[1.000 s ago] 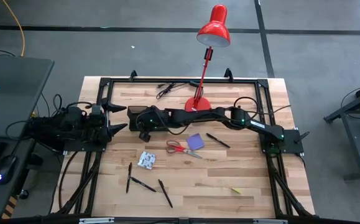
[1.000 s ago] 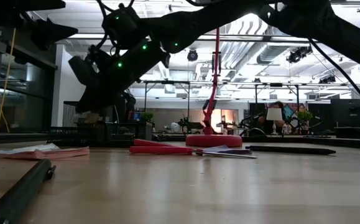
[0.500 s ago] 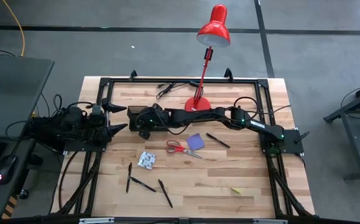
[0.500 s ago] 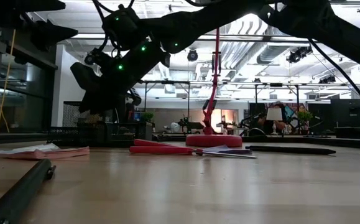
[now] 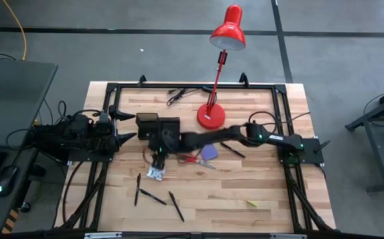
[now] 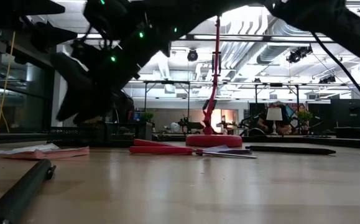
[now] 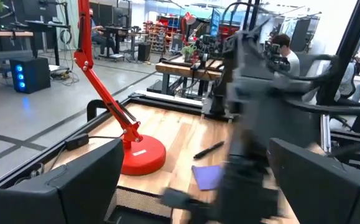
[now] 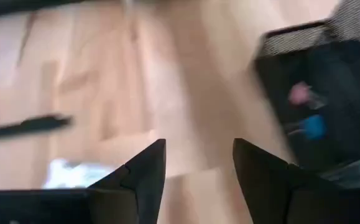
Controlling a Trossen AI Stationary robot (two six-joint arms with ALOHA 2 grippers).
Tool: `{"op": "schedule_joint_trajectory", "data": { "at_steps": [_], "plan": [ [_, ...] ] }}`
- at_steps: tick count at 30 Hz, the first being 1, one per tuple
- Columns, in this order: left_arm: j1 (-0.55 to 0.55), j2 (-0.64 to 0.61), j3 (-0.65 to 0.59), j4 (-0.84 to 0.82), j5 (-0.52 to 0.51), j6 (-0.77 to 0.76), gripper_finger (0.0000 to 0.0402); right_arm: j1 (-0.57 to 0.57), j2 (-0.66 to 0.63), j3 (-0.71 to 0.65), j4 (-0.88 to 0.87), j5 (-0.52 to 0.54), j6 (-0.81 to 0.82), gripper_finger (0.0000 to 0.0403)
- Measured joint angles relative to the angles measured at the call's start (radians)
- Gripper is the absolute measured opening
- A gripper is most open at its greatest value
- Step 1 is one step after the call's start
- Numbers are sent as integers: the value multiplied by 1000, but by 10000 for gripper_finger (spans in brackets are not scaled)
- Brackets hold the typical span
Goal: Pick and place office supplies into organizer
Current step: Put the yellow eraser into the black desk organizer
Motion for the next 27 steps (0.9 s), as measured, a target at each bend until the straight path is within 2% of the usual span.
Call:
{"op": "schedule_joint_trajectory", "data": {
  "at_steps": [6, 13, 15, 17, 21, 24, 27],
  "plan": [
    [0, 0, 0, -8, 0, -1, 381, 109, 0, -6, 1, -8, 0, 181],
    [0, 0, 0, -30, 0, -2, 381, 166, -11, -146, 113, -36, 71, 181],
    [0, 0, 0, -30, -1, -2, 381, 180, -47, -187, 123, -20, 80, 181],
    [0, 0, 0, -29, -1, -2, 381, 198, -97, -245, 173, 39, 79, 181],
    [0, 0, 0, -26, -1, -2, 381, 233, -229, -449, 300, 119, 92, 177],
    [0, 0, 0, -26, -1, -2, 381, 259, -359, -669, 447, 173, 129, 173],
    [0, 0, 0, -28, -2, -2, 381, 297, -496, -893, 607, 284, 165, 170]
  ]
}}
